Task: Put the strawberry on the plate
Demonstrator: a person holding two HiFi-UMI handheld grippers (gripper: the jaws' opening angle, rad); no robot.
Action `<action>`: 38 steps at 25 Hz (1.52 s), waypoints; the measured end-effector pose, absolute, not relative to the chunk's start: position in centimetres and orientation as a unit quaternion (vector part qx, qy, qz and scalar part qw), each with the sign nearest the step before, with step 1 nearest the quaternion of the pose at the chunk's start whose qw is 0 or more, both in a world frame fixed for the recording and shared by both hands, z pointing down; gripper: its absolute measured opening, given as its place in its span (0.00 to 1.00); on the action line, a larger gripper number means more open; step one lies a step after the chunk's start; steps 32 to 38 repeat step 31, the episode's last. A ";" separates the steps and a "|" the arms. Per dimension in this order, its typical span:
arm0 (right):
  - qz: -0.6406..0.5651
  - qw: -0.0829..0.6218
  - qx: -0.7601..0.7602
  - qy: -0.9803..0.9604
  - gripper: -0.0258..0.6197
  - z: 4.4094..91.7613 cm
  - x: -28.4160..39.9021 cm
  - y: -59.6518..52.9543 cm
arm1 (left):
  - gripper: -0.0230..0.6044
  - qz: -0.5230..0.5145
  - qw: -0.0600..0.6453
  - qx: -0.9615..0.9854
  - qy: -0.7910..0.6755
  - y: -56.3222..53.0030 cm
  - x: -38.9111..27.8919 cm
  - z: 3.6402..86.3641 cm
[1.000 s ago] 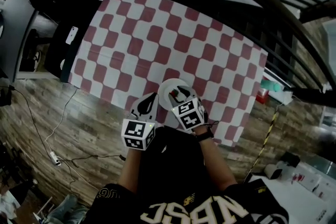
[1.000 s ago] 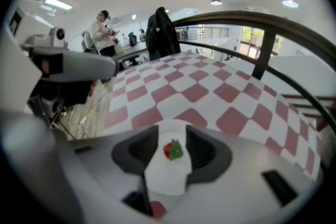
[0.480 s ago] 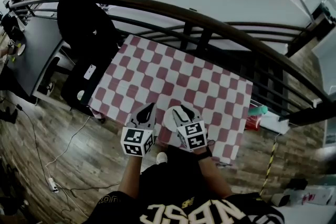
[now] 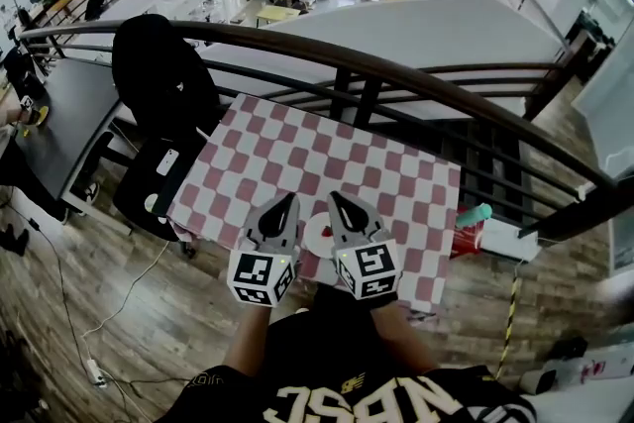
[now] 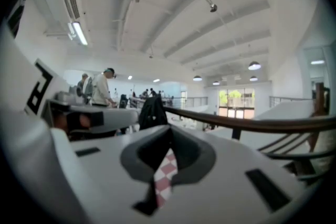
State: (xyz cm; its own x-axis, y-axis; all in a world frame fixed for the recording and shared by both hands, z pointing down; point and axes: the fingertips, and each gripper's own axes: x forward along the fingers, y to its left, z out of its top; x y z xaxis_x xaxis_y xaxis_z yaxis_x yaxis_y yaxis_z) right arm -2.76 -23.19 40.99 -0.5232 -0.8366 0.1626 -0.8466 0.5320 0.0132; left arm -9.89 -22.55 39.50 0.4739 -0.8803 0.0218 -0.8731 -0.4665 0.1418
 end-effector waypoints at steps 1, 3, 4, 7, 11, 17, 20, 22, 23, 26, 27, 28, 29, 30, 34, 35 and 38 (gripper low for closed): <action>0.029 0.066 0.483 -0.872 0.07 40.5 -2.7 -22.9 | 0.05 -0.029 0.063 0.856 -0.512 -22.4 -9.8 39.3; 0.024 0.048 0.495 -0.867 0.07 39.7 -2.4 -22.5 | 0.05 -0.033 0.056 0.857 -0.512 -22.3 -9.7 38.7; 0.022 0.043 0.503 -0.863 0.07 39.5 -2.1 -22.4 | 0.05 -0.035 0.053 0.857 -0.511 -22.2 -9.6 38.5; 0.016 0.044 0.523 -0.851 0.06 39.5 -1.4 -22.2 | 0.05 -0.039 0.044 0.858 -0.510 -21.9 -9.7 38.0; 0.020 0.044 0.526 -0.849 0.06 39.7 -1.1 -22.0 | 0.05 -0.036 0.044 0.859 -0.509 -21.5 -9.5 38.3; 0.021 0.044 0.520 -0.853 0.06 39.8 -1.5 -21.5 | 0.05 -0.039 0.041 0.860 -0.507 -21.1 -9.3 38.2; 0.025 0.048 0.521 -0.852 0.06 40.1 -1.5 -21.2 | 0.05 -0.039 0.043 0.861 -0.505 -21.0 -9.2 38.3; 0.027 0.049 0.522 -0.851 0.06 40.2 -1.4 -21.2 | 0.05 -0.039 0.045 0.861 -0.505 -20.9 -9.1 38.5; 0.028 0.049 0.524 -0.850 0.06 40.2 -1.4 -21.2 | 0.05 -0.039 0.046 0.861 -0.505 -20.8 -9.1 38.6; 0.027 0.051 0.526 -0.848 0.06 40.4 -1.2 -21.3 | 0.05 -0.040 0.049 0.860 -0.506 -20.8 -9.2 38.8; 0.028 0.052 0.526 -0.848 0.06 40.5 -1.2 -21.3 | 0.05 -0.040 0.050 0.860 -0.507 -20.9 -9.3 38.8; 0.028 0.052 0.526 -0.849 0.06 40.5 -1.2 -21.4 | 0.05 -0.041 0.051 0.859 -0.508 -21.0 -9.3 38.8; 0.028 0.053 0.525 -0.849 0.06 40.6 -1.2 -21.5 | 0.05 -0.041 0.051 0.859 -0.509 -21.1 -9.4 38.8; 0.028 0.053 0.525 -0.849 0.06 40.6 -1.2 -21.5 | 0.05 -0.041 0.052 0.858 -0.509 -21.2 -9.4 38.9; 0.028 0.054 0.524 -0.850 0.06 40.6 -1.3 -21.6 | 0.05 -0.041 0.053 0.857 -0.510 -21.3 -9.5 38.9; 0.028 0.054 0.524 -0.850 0.06 40.6 -1.3 -21.6 | 0.05 -0.041 0.053 0.857 -0.510 -21.3 -9.5 38.9; 0.028 0.054 0.524 -0.850 0.06 40.6 -1.3 -21.6 | 0.05 -0.041 0.053 0.857 -0.510 -21.3 -9.5 38.9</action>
